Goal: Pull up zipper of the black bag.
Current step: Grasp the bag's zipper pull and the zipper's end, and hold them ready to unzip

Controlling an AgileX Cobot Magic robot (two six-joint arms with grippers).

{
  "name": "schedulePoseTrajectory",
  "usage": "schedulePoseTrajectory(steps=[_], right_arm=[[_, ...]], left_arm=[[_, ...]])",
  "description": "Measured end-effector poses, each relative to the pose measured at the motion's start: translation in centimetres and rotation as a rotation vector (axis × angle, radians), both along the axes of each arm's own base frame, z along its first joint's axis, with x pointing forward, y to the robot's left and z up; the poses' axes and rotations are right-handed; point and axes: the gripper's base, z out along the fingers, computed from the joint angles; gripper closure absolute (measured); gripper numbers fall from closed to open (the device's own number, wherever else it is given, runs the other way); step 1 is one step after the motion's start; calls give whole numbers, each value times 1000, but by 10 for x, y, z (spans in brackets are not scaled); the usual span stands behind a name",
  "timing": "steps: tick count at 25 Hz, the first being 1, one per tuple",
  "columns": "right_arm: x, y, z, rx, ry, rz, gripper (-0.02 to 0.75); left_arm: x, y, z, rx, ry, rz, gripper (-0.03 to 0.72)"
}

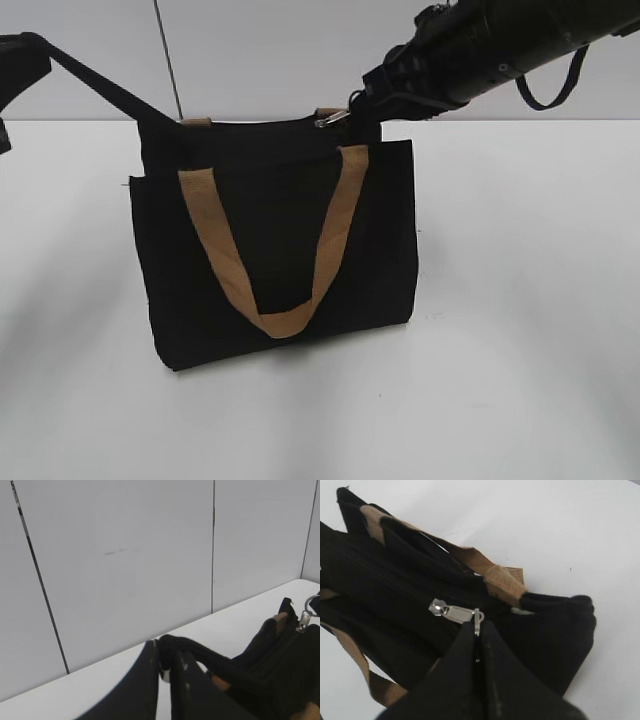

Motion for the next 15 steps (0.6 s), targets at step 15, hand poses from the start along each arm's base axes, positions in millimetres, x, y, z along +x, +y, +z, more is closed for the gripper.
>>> schedulePoseTrajectory(steps=[15], right_arm=[[1, -9, -2, 6, 46, -10, 673]], left_arm=[[0, 0, 0, 0, 0, 0, 659]])
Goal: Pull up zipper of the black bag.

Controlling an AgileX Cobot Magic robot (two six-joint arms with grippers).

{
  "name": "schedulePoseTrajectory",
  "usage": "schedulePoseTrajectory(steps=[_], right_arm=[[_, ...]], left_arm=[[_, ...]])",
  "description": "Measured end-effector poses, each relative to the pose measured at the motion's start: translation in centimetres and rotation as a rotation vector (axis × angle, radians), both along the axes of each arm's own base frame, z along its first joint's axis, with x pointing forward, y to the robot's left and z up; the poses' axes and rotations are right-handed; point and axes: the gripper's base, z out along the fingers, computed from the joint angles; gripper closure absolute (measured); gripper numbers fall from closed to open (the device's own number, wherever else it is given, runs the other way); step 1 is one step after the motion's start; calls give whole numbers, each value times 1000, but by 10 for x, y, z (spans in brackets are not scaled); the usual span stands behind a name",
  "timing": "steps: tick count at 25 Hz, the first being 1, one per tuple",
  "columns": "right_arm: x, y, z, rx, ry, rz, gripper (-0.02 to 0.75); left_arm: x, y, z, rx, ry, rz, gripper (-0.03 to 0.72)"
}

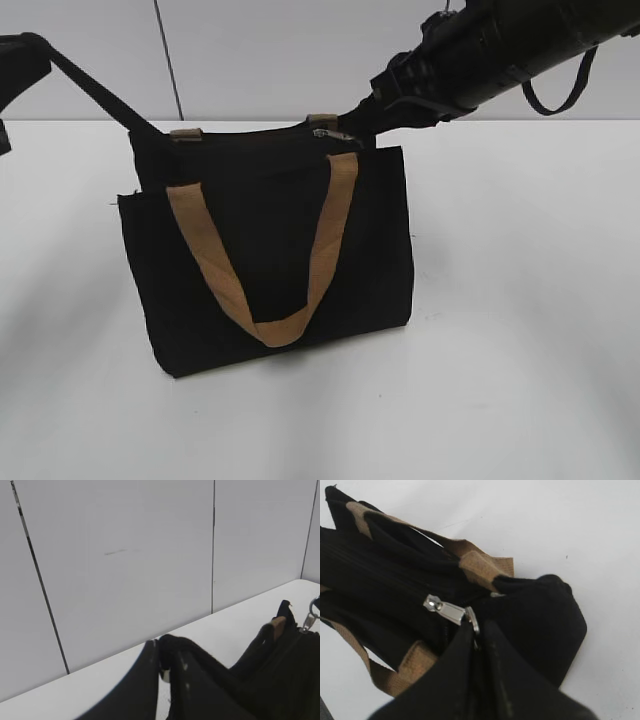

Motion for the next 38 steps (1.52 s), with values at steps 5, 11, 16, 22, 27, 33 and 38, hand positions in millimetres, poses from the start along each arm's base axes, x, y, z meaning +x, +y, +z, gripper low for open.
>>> schedulePoseTrajectory(steps=[5, 11, 16, 22, 27, 33, 38], right_arm=[[-4, 2, -1, 5, 40, 34, 372], [-8, 0, 7, 12, 26, 39, 161], [-13, -2, 19, 18, -7, 39, 152], [-15, -4, 24, 20, -22, 37, 152], [-15, -5, 24, 9, -26, 39, 152], [-16, -27, 34, -25, -20, -51, 152], [-22, -82, 40, -46, 158, -269, 152]], left_arm=[[-1, -1, -1, 27, -4, -17, 622], [1, 3, -1, -16, 17, 30, 271], [8, 15, -6, -14, 142, 186, 37], [8, 41, -22, 45, 447, 484, 45], [0, 53, -39, -4, 777, 693, 61], [-3, 37, -43, 52, 1101, 555, 77], [-1, 26, -35, 101, 1291, 416, 88]])
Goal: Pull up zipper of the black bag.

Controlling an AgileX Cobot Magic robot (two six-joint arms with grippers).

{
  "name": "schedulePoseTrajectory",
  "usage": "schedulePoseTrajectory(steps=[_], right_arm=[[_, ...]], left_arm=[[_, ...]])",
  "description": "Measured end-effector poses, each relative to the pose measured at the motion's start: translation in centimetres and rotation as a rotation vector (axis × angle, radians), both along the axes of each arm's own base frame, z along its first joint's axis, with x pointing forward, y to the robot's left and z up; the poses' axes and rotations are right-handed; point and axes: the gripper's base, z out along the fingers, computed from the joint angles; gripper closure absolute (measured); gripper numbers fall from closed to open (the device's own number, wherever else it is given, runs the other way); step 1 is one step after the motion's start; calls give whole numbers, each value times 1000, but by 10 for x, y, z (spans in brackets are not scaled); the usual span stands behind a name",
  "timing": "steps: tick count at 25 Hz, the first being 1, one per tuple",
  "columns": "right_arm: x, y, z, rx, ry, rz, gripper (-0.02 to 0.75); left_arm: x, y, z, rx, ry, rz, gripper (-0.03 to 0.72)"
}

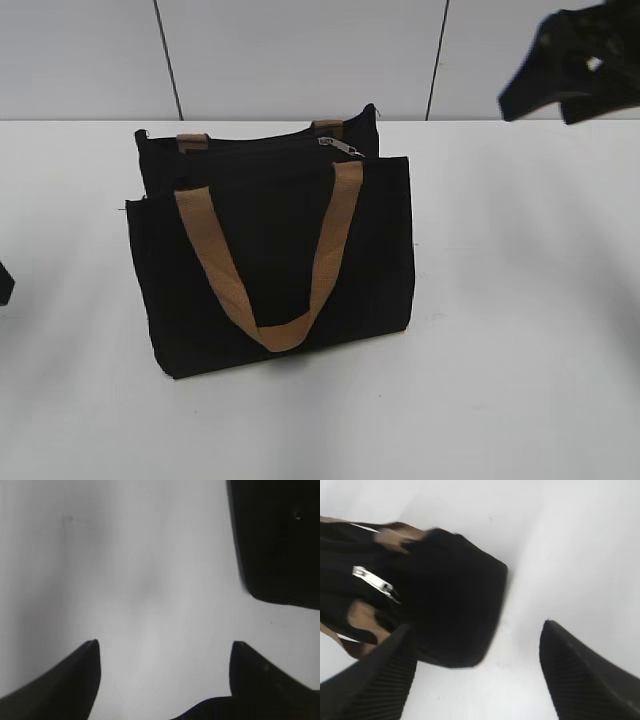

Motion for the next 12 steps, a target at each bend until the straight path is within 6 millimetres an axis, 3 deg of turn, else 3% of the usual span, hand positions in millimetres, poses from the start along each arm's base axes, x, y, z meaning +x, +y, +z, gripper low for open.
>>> schedulePoseTrajectory(steps=[6, 9, 12], right_arm=[[-19, -70, -10, -73, 284, -134, 152], [-26, -90, -10, -98, 331, -178, 152], [-37, -93, 0, -104, 299, -199, 152]], left_arm=[[9, 5, 15, 83, -20, -50, 95], [8, 10, 21, 138, 3, -73, 95], [4, 10, 23, 146, 46, -80, 96]])
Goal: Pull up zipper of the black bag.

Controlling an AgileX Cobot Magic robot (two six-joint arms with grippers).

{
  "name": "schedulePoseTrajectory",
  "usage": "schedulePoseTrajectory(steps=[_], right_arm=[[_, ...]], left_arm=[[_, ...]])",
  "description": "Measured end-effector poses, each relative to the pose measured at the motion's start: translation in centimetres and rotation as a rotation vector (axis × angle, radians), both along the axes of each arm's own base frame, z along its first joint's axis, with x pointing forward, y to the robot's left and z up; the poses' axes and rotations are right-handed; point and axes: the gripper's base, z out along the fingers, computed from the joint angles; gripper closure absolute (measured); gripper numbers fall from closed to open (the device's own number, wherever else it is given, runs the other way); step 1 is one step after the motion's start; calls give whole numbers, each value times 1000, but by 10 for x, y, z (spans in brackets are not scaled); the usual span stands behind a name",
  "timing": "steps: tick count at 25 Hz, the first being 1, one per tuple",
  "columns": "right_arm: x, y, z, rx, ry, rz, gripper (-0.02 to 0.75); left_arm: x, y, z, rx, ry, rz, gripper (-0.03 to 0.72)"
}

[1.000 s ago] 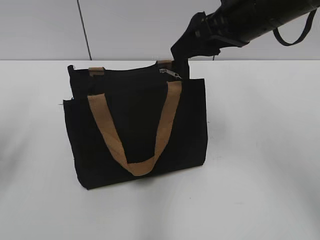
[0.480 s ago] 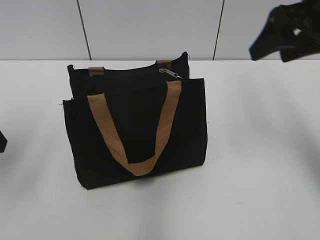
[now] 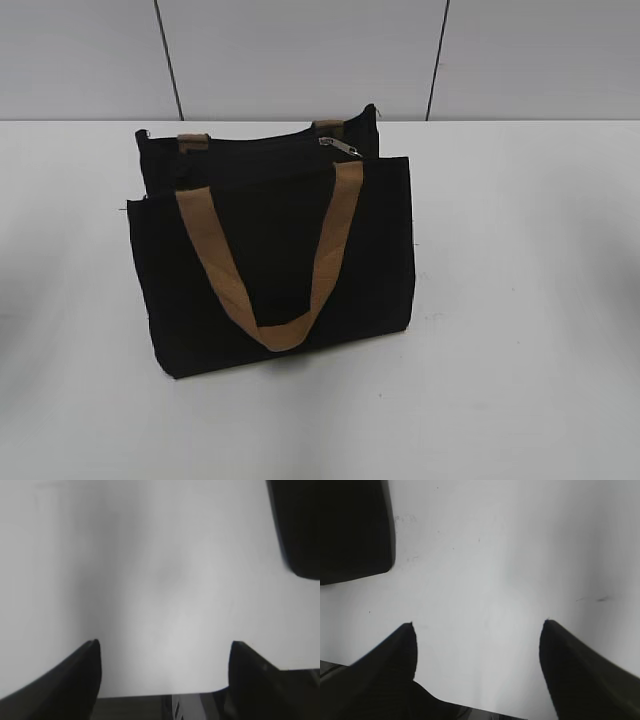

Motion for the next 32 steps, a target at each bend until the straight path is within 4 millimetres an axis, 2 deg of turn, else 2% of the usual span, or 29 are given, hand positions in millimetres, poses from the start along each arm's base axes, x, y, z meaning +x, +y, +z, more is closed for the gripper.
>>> schedulePoseTrajectory(steps=[3, 6, 10, 13, 19, 23, 26, 30, 32], right_arm=[[-31, 6, 7, -9, -30, 0, 152], [-76, 12, 4, -41, -39, 5, 152], [-134, 19, -13, -86, -49, -7, 152], [-179, 22, -16, -143, -140, -59, 152], [-241, 28, -26, -222, -350, -134, 152], [-271, 33, -33, -251, -538, -147, 152], [-286, 36, -38, -263, -658, -163, 152], [-286, 35, -43, -267, -728, -181, 152], [-285, 35, -43, -267, -734, -184, 152]], left_arm=[[-11, 1, 5, 3, 41, -3, 96], [-31, 3, 14, 0, 17, 0, 96], [-70, 7, 31, -6, -102, 6, 96], [-105, 11, 42, -10, -233, 16, 96], [-159, 19, 34, -13, -434, 43, 96], [-186, 19, 25, -68, -616, 46, 96], [-202, 16, 18, -128, -731, 42, 96], [-223, 18, 18, -157, -878, 37, 96], [-227, 18, 18, -161, -907, 36, 96]])
